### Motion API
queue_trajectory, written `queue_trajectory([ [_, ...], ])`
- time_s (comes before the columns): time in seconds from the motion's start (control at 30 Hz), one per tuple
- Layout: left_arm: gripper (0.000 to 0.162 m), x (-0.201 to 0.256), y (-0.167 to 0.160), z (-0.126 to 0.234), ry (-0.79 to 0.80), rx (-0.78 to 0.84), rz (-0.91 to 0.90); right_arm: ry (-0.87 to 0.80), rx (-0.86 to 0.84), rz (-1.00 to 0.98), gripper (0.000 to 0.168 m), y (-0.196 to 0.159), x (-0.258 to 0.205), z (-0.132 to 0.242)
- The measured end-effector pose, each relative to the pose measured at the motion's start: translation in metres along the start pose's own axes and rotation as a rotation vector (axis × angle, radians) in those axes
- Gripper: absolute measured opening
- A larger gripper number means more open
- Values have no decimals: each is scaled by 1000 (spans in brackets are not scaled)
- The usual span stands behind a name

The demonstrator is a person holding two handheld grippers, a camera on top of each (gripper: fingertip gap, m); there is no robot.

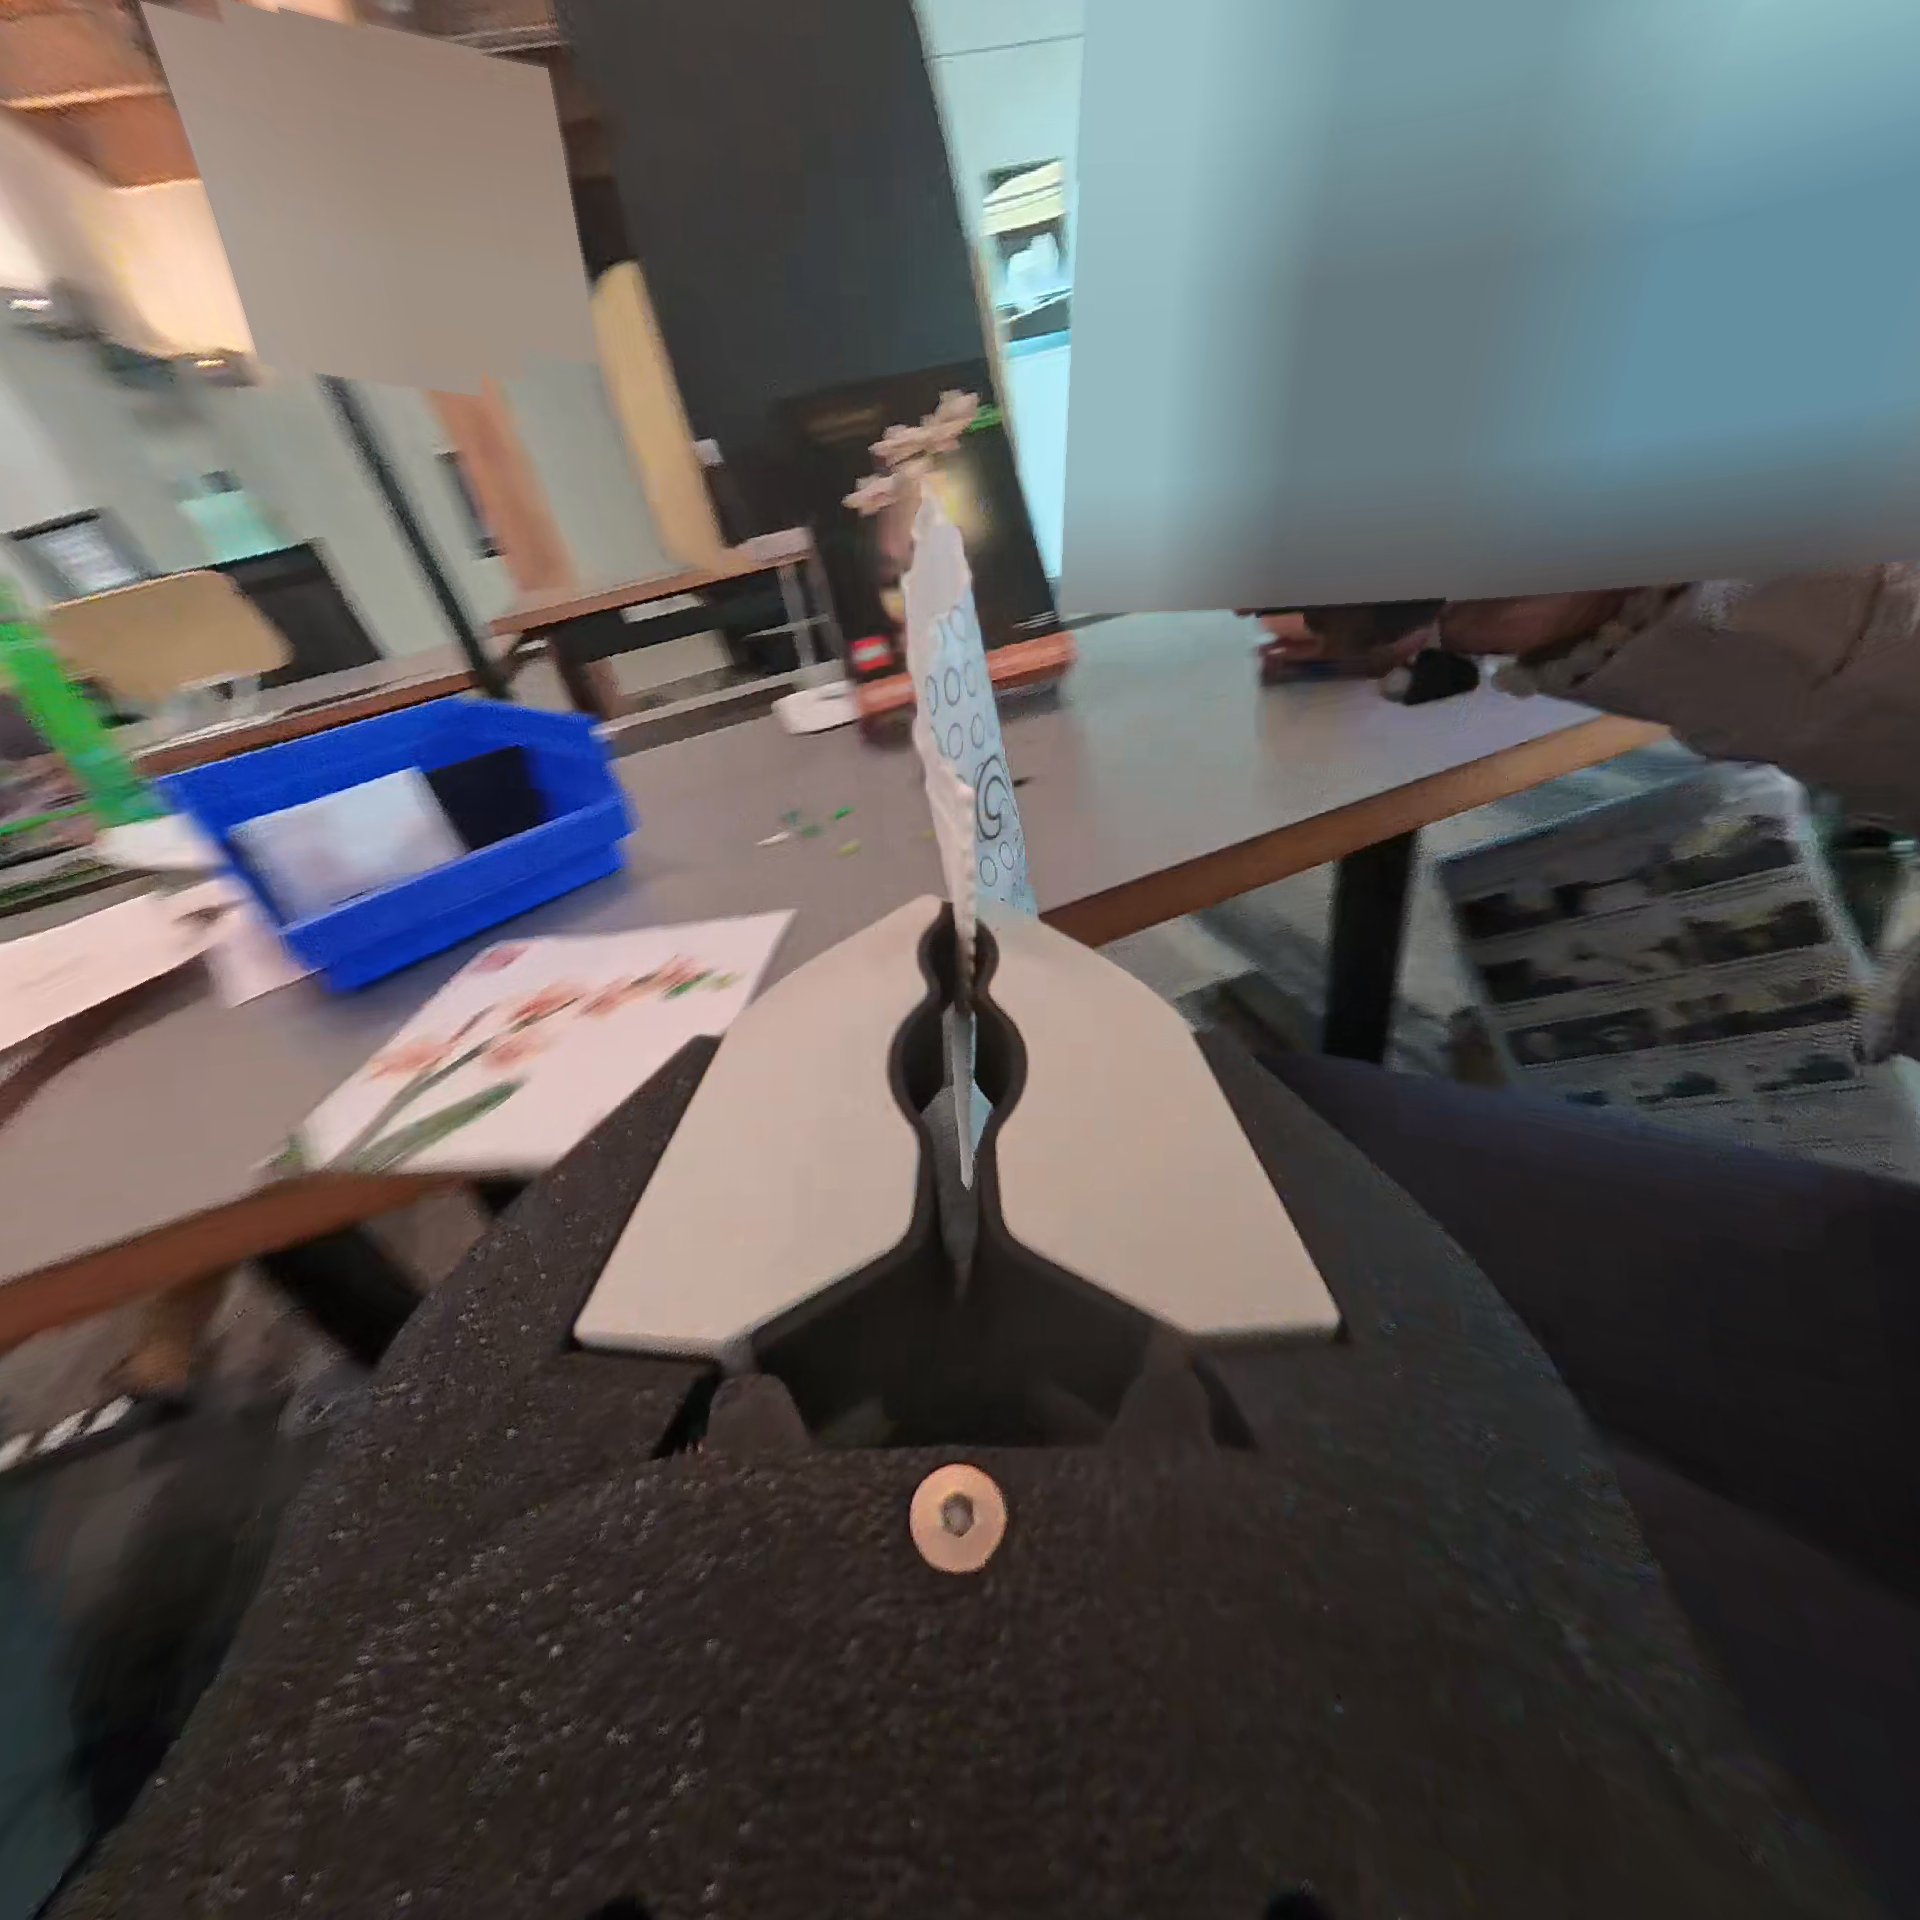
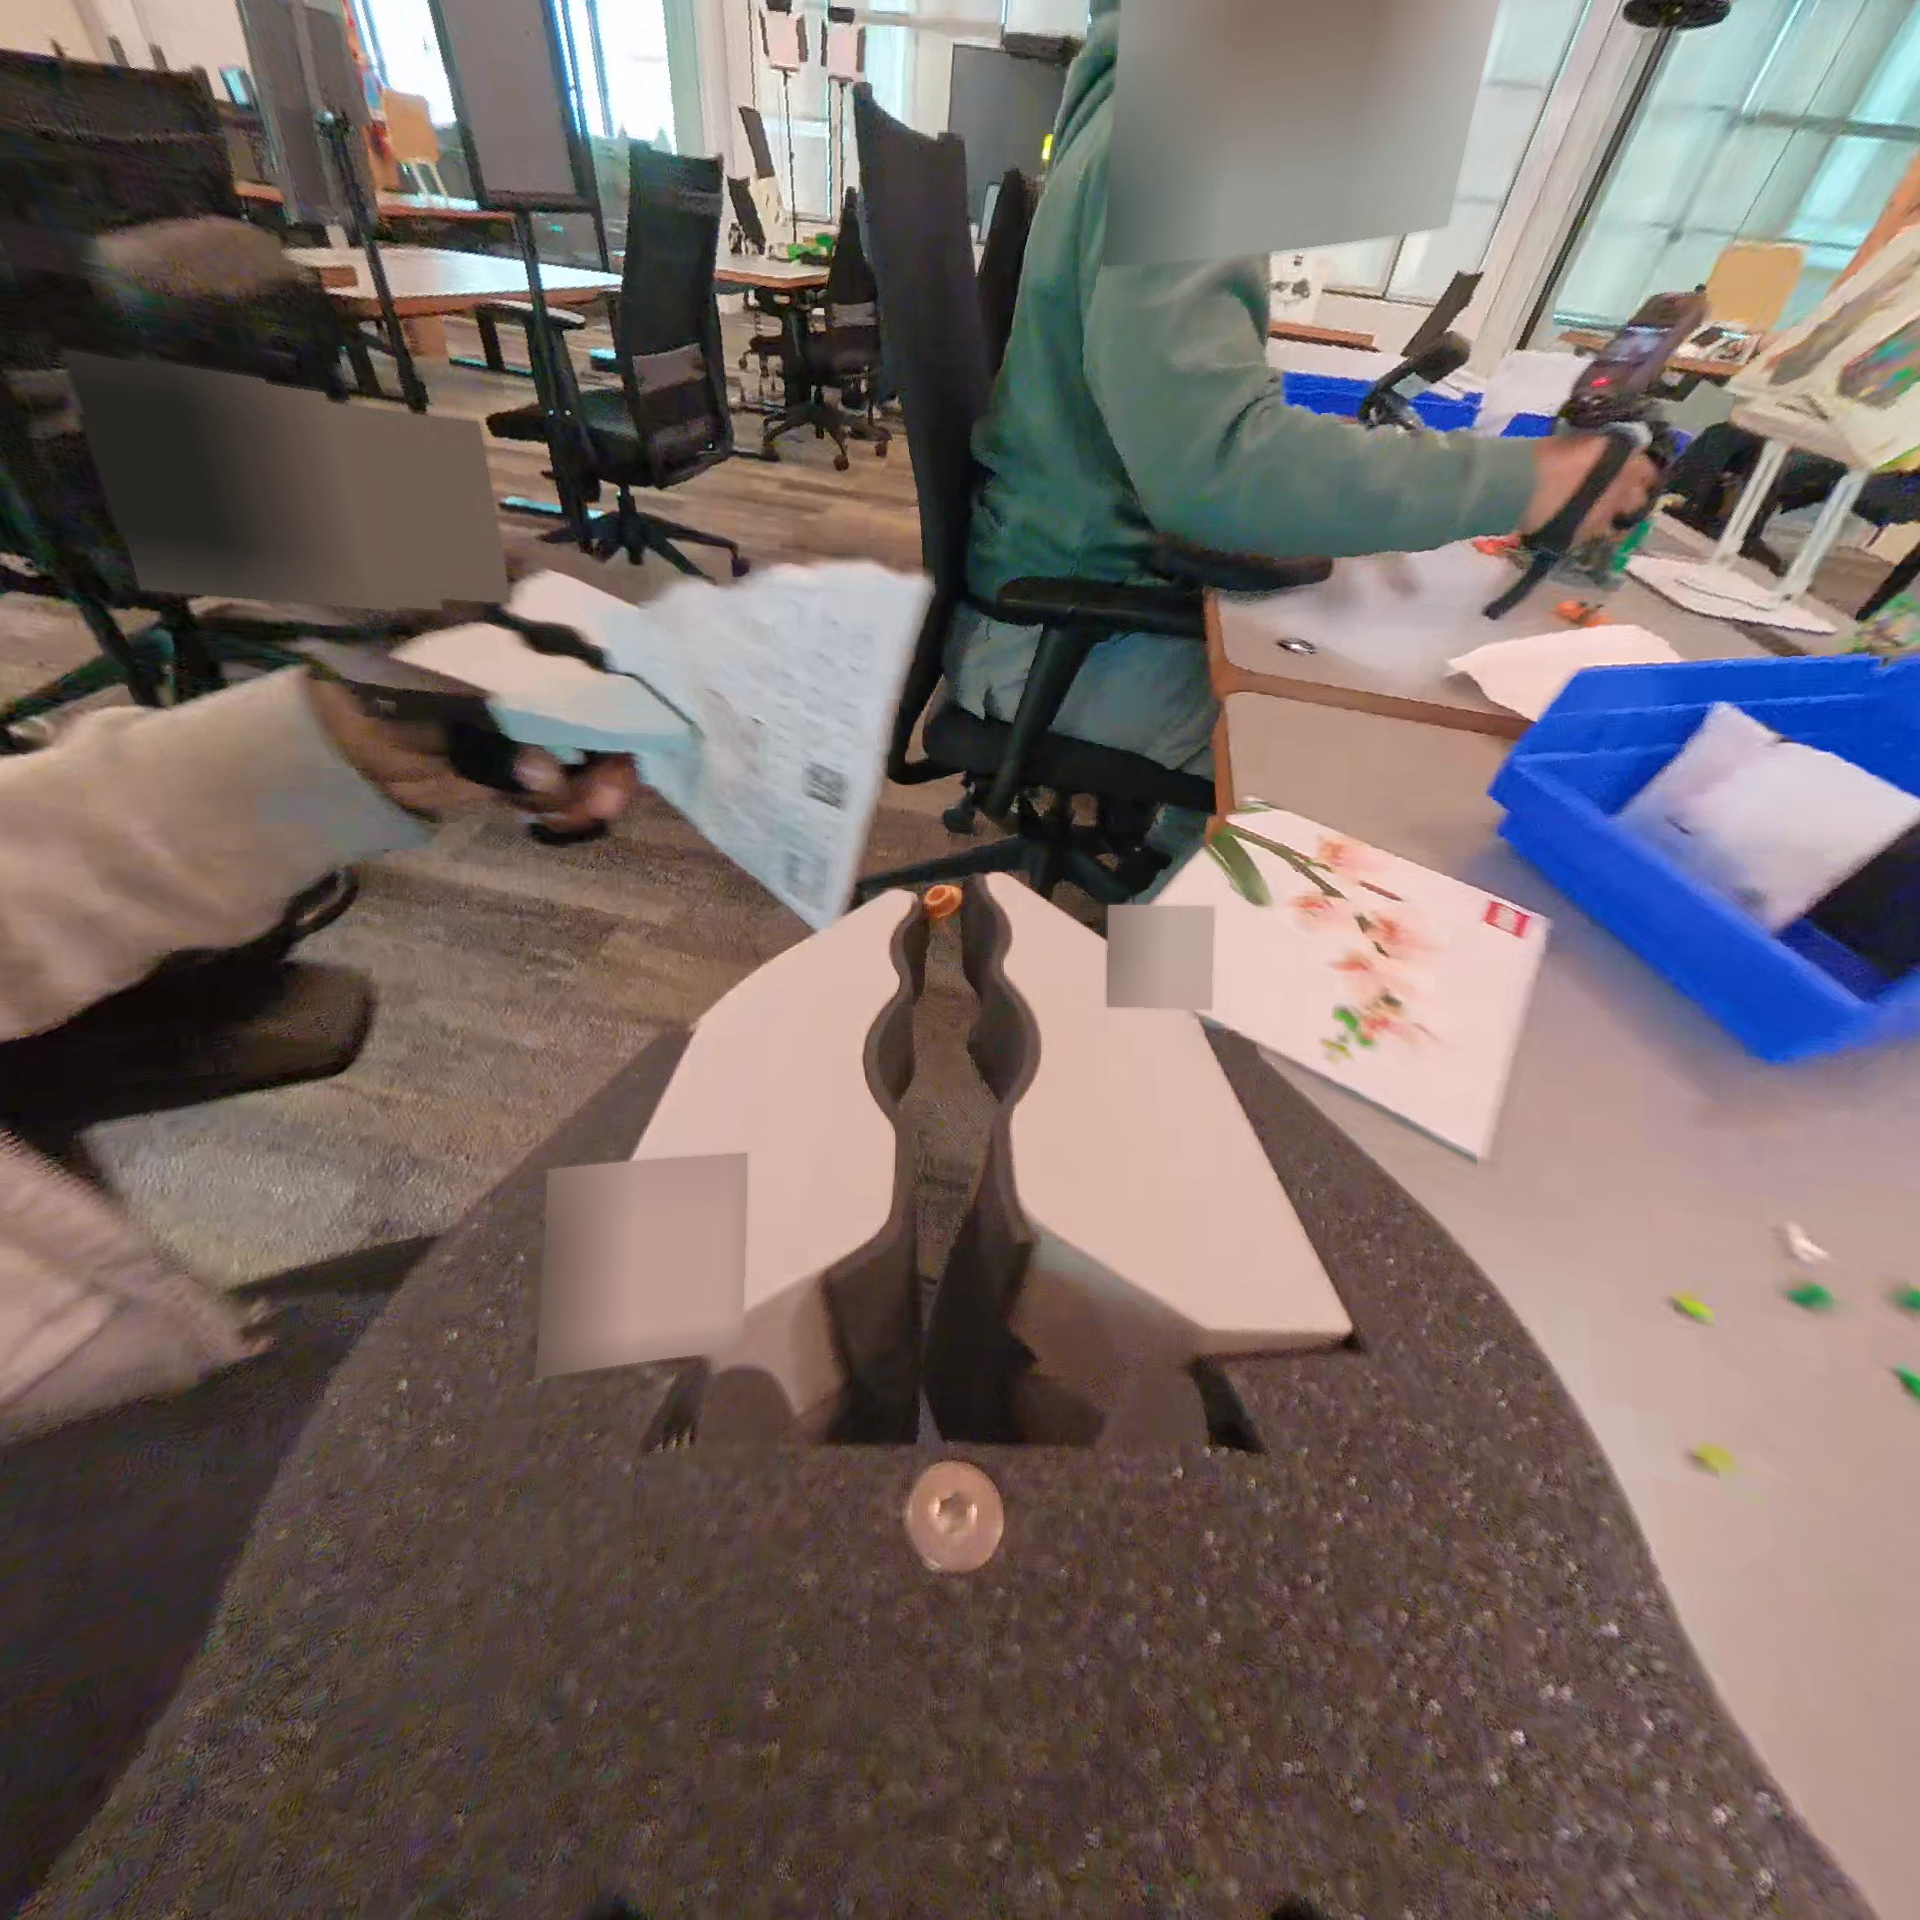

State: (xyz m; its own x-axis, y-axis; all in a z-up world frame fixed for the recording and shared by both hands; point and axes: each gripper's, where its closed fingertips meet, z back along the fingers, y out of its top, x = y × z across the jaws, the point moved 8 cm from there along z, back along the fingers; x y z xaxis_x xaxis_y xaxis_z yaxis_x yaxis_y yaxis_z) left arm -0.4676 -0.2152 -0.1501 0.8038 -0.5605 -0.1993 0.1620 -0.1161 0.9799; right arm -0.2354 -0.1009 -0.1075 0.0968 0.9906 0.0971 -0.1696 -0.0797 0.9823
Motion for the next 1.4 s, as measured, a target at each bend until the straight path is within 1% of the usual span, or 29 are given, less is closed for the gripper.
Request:
queue_trajectory([
  [0.1,0,25,4,-68,-140,19,-15,2,-27,38,6,-1,0,55],
  [0.2,0,43,3,-129,-255,10,-86,-44,-1,51,6,-8,16,92],
  [0.27,0,46,0,-168,-304,11,-150,-61,-3,24,6,-16,34,106],
  [0.37,0,39,-7,-224,-332,16,-232,-121,-29,-3,6,-24,63,123],
  [0.47,0,35,-4,-259,-330,48,-323,-188,-75,-22,6,-14,81,131],
  [0.53,0,40,3,-271,-351,71,-355,-234,-124,-13,7,1,81,131],
  [0.6,0,46,10,-274,-359,116,-379,-298,-189,42,7,13,75,133],
  [0.67,0,51,14,-273,-351,144,-422,-360,-291,106,7,13,67,135],
  [0.7,0,53,13,-271,-351,151,-438,-398,-313,146,7,13,64,137],
  [0.8,0,58,8,-270,-368,153,-452,-452,-294,200,7,16,62,139],
  [0.9,0,55,2,-277,-369,138,-453,-435,-352,175,7,16,74,129],
  [1.0,0,44,-8,-285,-346,108,-445,-442,-406,154,7,4,95,115],
  [1.13,0,28,-27,-299,-347,54,-437,-435,-421,71,7,-13,126,97],
  [1.2,0,18,-34,-309,-363,35,-412,-425,-472,42,7,-27,141,87],
  [1.27,0,7,-38,-322,-386,23,-403,-471,-506,23,7,-38,160,82],
  [1.3,0,3,-40,-330,-398,14,-409,-492,-494,0,7,-41,169,80],
  [1.4,0,-9,-37,-351,-429,-18,-374,-459,-511,-113,8,-47,187,79],
])
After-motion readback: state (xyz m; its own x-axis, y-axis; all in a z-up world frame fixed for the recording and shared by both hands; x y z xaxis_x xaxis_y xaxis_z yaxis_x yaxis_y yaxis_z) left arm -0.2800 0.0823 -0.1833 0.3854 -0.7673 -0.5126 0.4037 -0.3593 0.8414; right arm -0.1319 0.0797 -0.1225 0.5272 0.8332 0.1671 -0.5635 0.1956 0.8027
